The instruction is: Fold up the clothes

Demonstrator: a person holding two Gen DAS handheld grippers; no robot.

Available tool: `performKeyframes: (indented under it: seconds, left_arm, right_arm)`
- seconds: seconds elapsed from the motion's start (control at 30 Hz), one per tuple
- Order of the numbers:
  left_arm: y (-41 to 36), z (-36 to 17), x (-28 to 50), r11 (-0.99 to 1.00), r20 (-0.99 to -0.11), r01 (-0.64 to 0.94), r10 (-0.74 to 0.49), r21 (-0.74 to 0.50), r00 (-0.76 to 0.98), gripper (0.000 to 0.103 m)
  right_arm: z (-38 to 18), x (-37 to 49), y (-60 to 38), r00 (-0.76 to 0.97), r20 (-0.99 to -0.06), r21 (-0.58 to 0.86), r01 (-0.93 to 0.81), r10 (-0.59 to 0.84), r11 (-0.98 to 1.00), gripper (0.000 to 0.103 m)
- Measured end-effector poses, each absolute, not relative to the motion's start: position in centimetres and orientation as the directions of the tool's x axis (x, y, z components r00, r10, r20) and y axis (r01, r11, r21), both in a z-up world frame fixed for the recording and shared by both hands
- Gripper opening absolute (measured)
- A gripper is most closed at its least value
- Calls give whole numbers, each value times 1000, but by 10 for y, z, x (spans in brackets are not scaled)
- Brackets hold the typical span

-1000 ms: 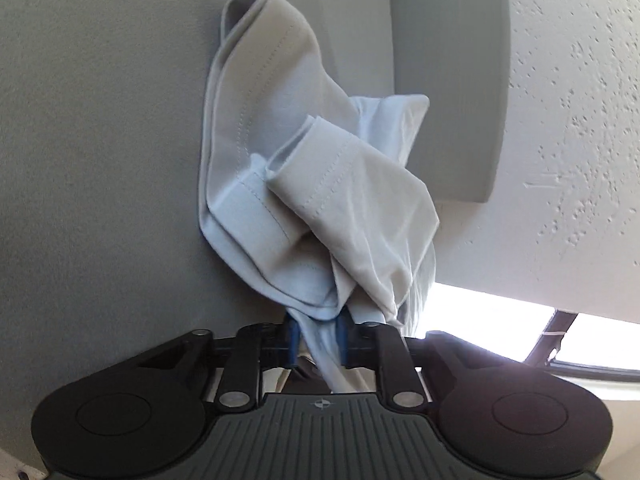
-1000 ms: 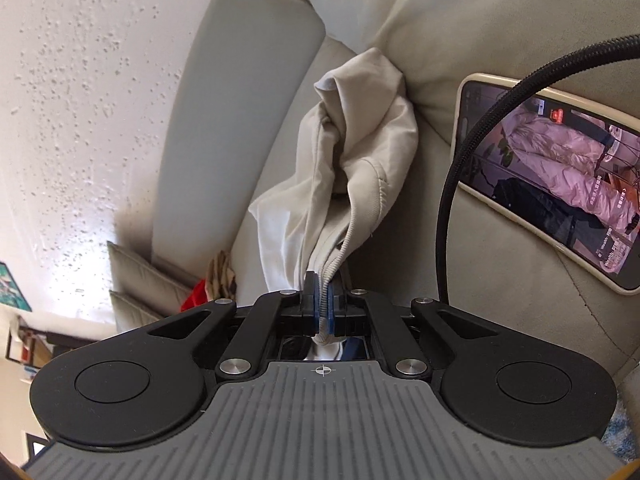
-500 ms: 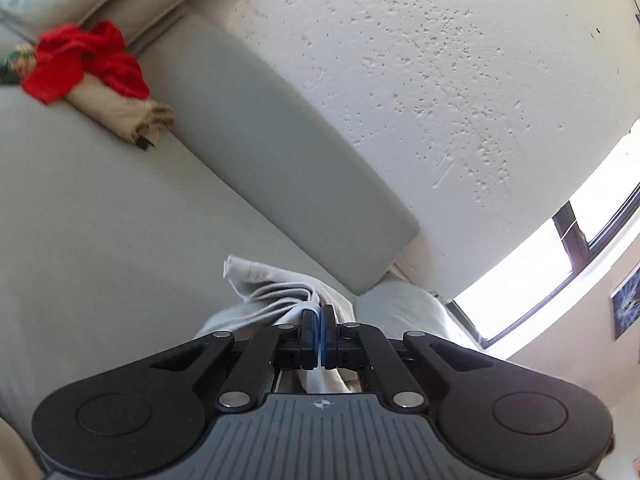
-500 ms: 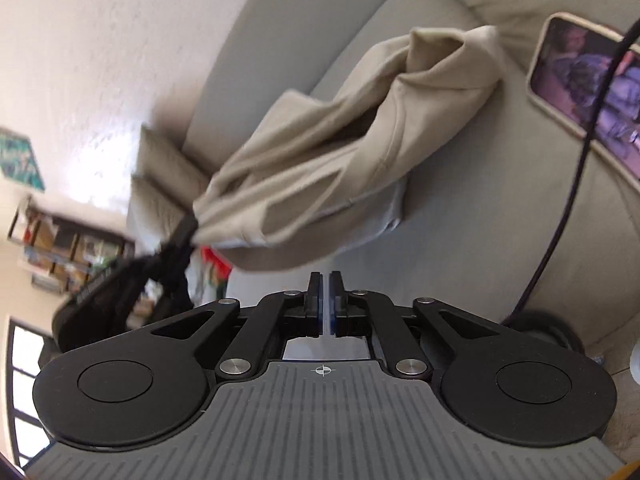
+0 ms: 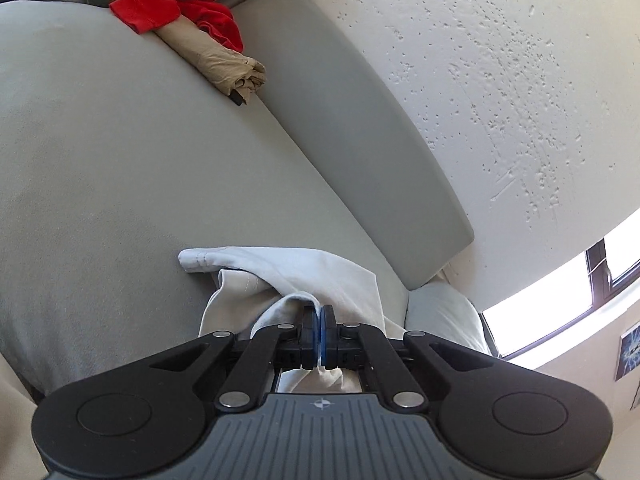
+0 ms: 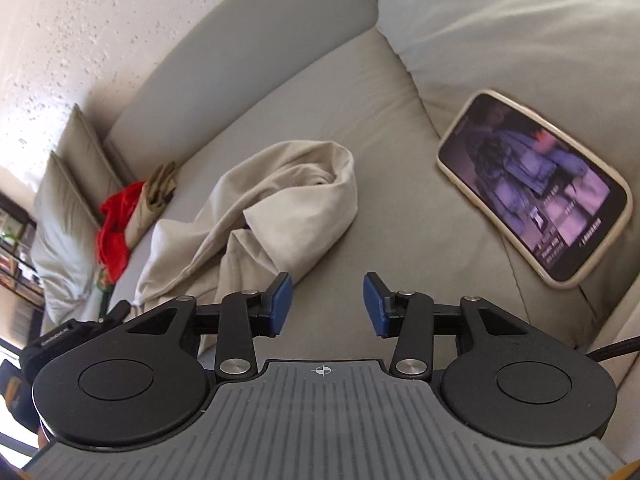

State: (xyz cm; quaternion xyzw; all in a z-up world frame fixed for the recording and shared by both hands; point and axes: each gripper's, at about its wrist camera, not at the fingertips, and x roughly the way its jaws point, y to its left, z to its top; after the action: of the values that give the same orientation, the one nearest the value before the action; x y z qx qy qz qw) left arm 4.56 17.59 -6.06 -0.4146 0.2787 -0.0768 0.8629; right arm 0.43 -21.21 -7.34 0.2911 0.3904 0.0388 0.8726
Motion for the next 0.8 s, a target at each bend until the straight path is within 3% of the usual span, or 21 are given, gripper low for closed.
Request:
performKeyframes:
  seconds: [0.13,0.23,0.37,0.47,0.57,0.8]
  left_arm:
    - [181,-68,48,611,-418,-111,-387,-784,822,0]
    - [184,-72,50,607,-428,-124,-387,-785,817,0]
    - [185,-72,49,617,-434,-120,-389,-778,813,0]
    - [185,-73,52,624,-443,-126,-384,-771,810,0]
    - [183,-75,52,626,-450,-129,-388,-769,804,0]
    - [169,-77,61,654,-474,-126,-387,-746,791,0]
  right_arm:
    - [-71,28,-191,713,-656,471,131,248,872,61]
    - [-80,48,-181,692,-699,400,171,180,900,60]
    - [-86,57,-190,714,-688,419,243,131,875,46]
    - [-84,54,-198,721,-677,399,191,147,897,46]
    - [-79,42,-212,748,-645,367,121,158,922,59]
    - [-85,22,-226,748,-646,329,90,155,940,59]
